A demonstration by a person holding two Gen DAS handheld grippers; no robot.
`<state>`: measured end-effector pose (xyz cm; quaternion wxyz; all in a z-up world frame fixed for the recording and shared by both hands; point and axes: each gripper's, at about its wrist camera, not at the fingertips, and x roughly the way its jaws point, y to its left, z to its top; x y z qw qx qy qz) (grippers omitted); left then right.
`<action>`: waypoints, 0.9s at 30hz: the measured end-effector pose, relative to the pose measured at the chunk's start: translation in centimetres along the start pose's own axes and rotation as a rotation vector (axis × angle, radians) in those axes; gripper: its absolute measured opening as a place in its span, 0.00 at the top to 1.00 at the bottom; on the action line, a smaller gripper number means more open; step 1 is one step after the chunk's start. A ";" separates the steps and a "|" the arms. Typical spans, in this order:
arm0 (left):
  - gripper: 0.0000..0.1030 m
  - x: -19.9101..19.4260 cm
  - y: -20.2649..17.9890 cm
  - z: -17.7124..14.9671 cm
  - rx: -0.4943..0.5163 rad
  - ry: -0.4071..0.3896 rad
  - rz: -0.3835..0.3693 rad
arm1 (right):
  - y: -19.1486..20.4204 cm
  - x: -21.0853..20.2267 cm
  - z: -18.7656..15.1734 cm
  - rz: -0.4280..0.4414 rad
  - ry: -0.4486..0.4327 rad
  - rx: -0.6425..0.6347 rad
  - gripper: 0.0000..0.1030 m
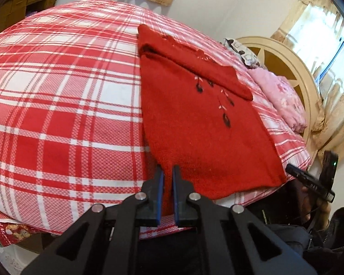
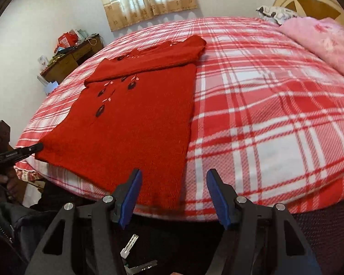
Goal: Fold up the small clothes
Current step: 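Grasp the sweater's hem edge with the left tool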
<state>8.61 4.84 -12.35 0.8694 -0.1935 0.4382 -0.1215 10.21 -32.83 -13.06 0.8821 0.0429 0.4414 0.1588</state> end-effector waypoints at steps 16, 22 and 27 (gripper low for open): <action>0.93 1.5 0.0 -0.2 0.001 0.013 -0.031 | 0.2 -1.2 0.1 0.085 -0.100 0.001 0.94; 0.93 0.1 -0.7 1.3 0.032 -0.064 -0.070 | 0.5 -2.9 1.5 0.082 -0.208 0.010 0.94; 0.93 -0.1 -1.3 3.1 0.063 -0.100 -0.072 | 0.8 -3.8 3.4 0.071 -0.275 0.012 0.94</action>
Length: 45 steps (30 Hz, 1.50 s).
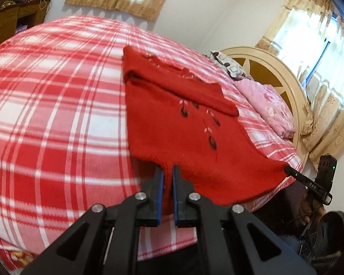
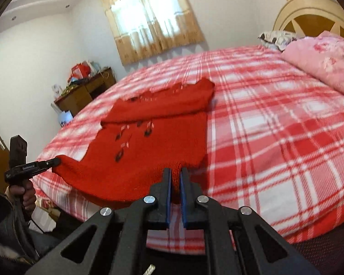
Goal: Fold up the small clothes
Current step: 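Grasp the sweater's hem edge with the left tool, then lift the hem with the left tool and fold it toward the collar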
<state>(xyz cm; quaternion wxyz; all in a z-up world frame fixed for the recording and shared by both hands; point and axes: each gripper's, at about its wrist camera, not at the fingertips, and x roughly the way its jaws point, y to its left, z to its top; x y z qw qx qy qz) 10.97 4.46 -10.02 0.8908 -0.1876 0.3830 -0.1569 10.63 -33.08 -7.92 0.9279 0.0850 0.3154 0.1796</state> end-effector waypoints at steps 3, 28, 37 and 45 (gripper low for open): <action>0.93 0.2 0.0 1.5 -0.005 -0.021 -0.015 | 0.4 -0.1 1.6 -0.001 -0.038 -0.008 0.94; 0.93 1.5 -0.9 13.8 0.025 -0.172 -0.036 | 1.6 3.8 16.7 -0.028 -0.226 -0.085 0.94; 0.93 4.1 -0.4 18.3 -0.008 -0.200 -0.032 | 1.4 8.7 20.6 -0.052 -0.206 -0.100 0.94; 0.93 8.3 1.3 21.4 -0.054 -0.166 -0.014 | -0.4 15.0 22.9 -0.110 -0.131 -0.082 0.94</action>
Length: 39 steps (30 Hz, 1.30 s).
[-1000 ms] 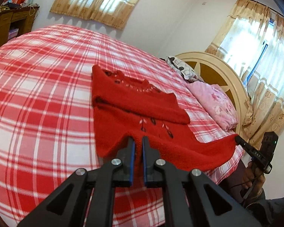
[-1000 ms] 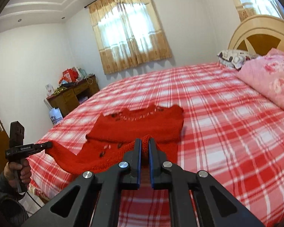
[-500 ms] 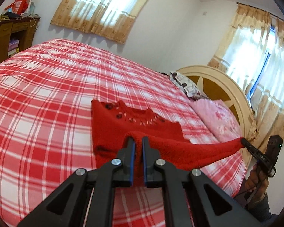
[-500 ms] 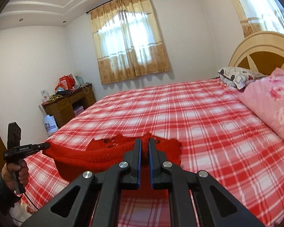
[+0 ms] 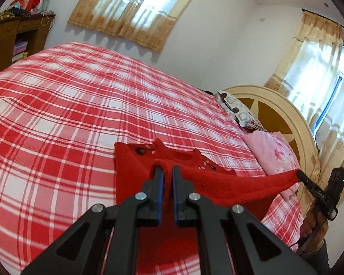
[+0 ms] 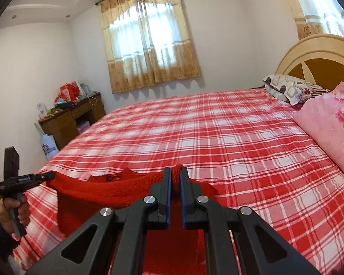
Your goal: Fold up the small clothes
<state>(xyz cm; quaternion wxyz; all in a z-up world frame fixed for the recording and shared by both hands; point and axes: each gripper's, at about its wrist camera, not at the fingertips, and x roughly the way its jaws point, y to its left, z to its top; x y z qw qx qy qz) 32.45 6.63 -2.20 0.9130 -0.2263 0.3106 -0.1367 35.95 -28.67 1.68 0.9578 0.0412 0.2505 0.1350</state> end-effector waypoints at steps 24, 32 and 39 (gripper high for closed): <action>0.10 6.4 -0.9 -2.5 0.300 -0.006 0.237 | 3.8 15.4 -8.3 -0.139 0.445 -0.362 0.33; 0.06 11.0 -0.5 -2.4 0.391 0.076 0.408 | 2.2 17.7 -2.9 -0.268 0.327 -0.277 0.33; 0.05 9.5 1.0 0.6 0.236 -0.016 0.427 | 0.9 16.0 -4.3 -0.256 0.344 -0.250 0.33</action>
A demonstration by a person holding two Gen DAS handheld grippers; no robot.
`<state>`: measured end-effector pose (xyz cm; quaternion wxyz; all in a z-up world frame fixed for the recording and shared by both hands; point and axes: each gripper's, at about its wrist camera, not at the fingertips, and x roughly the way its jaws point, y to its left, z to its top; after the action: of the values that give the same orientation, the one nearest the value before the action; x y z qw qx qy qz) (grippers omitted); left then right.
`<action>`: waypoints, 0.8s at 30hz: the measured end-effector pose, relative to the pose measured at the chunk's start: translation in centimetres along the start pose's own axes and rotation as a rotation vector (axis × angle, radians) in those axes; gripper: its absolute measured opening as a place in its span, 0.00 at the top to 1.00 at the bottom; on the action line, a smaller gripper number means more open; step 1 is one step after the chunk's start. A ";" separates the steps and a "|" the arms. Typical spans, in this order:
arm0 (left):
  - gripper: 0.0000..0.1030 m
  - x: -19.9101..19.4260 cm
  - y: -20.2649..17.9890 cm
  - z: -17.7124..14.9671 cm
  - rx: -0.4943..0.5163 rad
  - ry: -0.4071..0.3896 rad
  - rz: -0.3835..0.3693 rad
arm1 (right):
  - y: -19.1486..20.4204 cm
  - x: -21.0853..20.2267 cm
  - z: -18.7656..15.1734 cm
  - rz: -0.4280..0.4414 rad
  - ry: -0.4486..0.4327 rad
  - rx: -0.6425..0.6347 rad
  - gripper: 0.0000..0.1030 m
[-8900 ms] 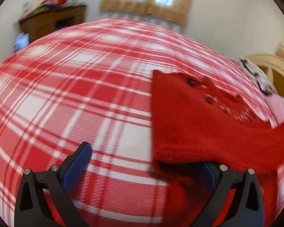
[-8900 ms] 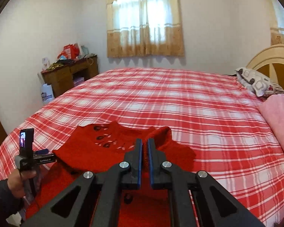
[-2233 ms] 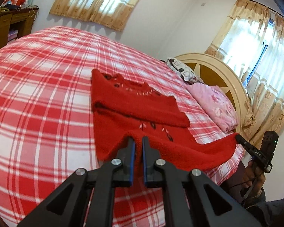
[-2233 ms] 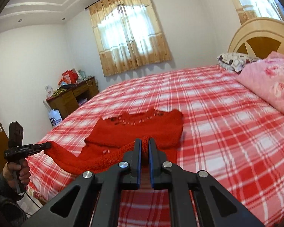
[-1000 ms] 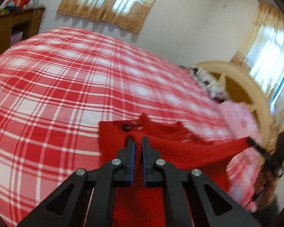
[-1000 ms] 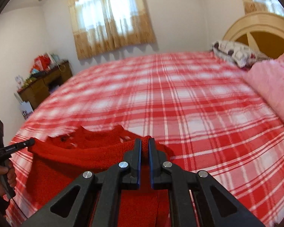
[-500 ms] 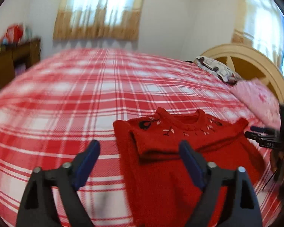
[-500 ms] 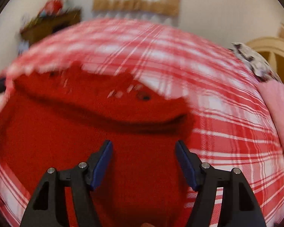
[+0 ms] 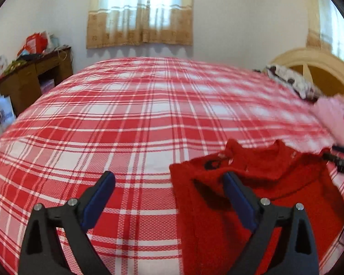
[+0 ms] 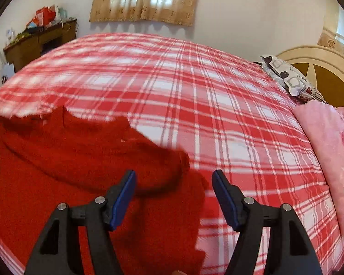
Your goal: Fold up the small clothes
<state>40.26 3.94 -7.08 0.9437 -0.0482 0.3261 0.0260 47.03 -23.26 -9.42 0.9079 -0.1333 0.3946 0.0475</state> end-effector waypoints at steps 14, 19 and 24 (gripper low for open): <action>0.05 -2.9 -0.8 -5.2 0.036 0.035 -0.030 | -1.3 -4.0 -6.3 0.214 0.032 0.106 0.44; 0.05 -2.1 -1.4 -6.4 0.066 0.072 0.000 | -1.9 -2.7 -8.9 0.209 0.062 0.156 0.65; 0.02 -1.7 -0.3 -7.3 0.014 0.108 -0.013 | -1.9 -3.4 -9.5 0.196 0.052 0.174 0.66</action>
<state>34.50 2.85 -11.73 0.9253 -0.0451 0.3763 0.0147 38.40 -27.73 -12.79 0.8965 -0.0161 0.4317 0.0983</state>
